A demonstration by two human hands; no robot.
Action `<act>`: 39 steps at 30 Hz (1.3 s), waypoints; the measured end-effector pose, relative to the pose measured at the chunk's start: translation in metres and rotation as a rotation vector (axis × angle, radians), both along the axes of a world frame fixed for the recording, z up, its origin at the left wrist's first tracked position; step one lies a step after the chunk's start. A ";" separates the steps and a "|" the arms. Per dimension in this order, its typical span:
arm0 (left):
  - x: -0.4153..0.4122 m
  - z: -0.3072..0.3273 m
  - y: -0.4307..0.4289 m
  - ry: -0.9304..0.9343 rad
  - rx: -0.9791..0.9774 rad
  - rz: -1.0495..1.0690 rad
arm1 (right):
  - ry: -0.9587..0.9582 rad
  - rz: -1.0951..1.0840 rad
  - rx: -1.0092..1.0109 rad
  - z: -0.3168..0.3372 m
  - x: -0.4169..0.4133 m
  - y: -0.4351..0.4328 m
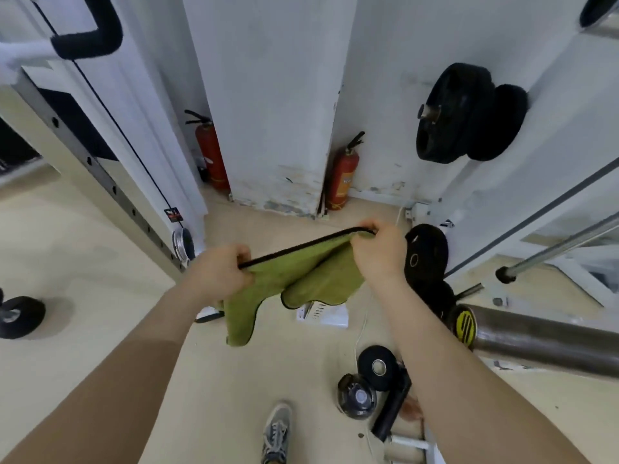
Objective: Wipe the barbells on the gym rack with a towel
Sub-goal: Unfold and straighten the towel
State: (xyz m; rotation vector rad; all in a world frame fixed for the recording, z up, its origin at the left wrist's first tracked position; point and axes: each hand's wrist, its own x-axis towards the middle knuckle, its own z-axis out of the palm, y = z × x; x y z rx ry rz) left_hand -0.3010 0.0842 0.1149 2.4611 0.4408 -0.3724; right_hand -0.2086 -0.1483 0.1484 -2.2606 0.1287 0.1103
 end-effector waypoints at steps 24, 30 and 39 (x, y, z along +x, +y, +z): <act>0.043 -0.211 -0.108 -0.032 -0.023 -0.186 | 0.535 -0.115 -0.247 -0.227 -0.028 -0.043; 0.069 -0.194 -0.125 -0.162 0.117 -0.199 | 0.325 0.298 -0.420 -0.223 0.001 -0.023; 0.065 -0.172 -0.128 -0.056 -0.077 -0.180 | 0.385 0.380 -0.441 -0.204 0.006 -0.021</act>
